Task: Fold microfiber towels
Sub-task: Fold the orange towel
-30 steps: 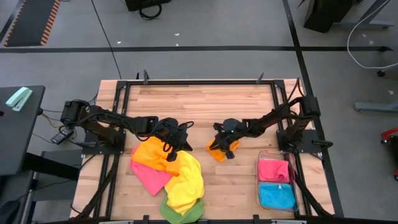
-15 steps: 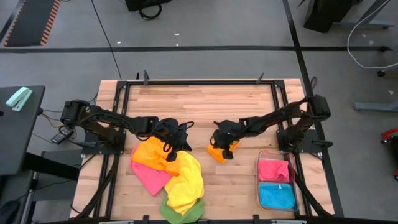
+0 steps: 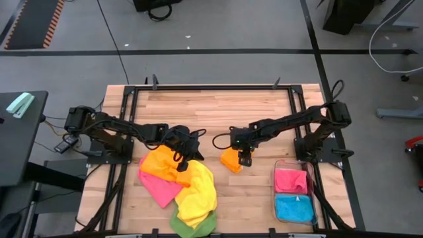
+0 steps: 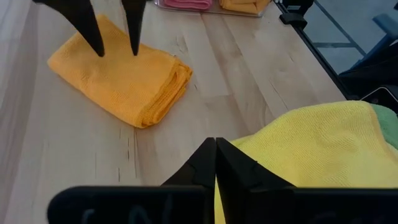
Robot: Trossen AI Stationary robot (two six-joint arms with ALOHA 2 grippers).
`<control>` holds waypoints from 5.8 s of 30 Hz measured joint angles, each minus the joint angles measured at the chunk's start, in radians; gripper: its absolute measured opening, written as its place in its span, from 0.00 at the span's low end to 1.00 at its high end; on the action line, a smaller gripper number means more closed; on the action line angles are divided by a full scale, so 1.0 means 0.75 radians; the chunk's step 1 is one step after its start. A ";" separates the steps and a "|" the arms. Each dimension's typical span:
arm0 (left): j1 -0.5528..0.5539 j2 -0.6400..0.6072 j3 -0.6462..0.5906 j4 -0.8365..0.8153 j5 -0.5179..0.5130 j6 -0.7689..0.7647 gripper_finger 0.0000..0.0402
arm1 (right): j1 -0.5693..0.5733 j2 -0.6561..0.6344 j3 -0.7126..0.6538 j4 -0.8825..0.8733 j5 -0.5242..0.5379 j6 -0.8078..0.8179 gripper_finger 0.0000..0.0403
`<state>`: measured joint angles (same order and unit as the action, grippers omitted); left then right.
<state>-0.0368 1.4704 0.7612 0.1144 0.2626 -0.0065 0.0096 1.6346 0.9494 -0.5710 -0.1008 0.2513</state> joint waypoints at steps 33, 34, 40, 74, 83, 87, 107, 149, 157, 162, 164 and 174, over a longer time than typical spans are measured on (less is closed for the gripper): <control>0.000 0.000 0.000 -0.007 0.000 -0.012 0.04 | 0.069 0.138 0.240 0.003 0.155 -1.027 0.50; -0.001 0.000 0.000 -0.007 0.000 -0.012 0.04 | 0.075 0.129 0.250 0.001 0.153 -0.967 0.50; 0.000 0.000 0.001 -0.004 0.000 -0.011 0.05 | 0.156 0.124 0.232 0.080 0.018 -0.692 0.50; 0.000 0.000 0.001 0.001 0.000 -0.011 0.06 | 0.551 0.149 -0.130 0.542 0.662 -0.510 0.67; 0.000 0.000 0.001 0.001 0.000 -0.011 0.05 | 0.548 0.148 -0.221 0.691 0.736 -0.635 0.61; -0.001 0.000 0.001 0.001 0.000 -0.011 0.04 | 0.546 0.148 -0.223 0.682 0.751 -0.676 0.53; -0.001 0.002 0.001 0.058 0.000 -0.004 0.04 | 0.445 0.124 -0.166 0.634 0.409 -0.688 0.09; -0.136 0.824 0.074 1.045 -0.380 -0.256 0.07 | 0.249 0.078 -0.031 0.453 -0.189 -0.313 0.09; -0.174 0.851 0.100 0.983 -0.382 -0.115 0.04 | 0.158 0.078 -0.031 0.438 -0.258 -0.147 0.09; -0.169 0.848 0.101 0.955 -0.380 -0.054 0.04 | 0.078 0.078 -0.030 0.415 -0.292 -0.085 0.09; -0.169 0.848 0.101 0.953 -0.380 -0.039 0.05 | 0.055 0.078 -0.030 0.415 -0.298 -0.085 0.09; -0.165 0.847 0.101 0.937 -0.379 -0.030 0.03 | -0.022 0.079 0.033 0.359 -0.438 -0.177 0.09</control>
<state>-0.1602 2.1059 0.8369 0.8174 -0.0219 -0.0288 -0.0066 1.6936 0.9739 -0.3021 -0.4294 0.1182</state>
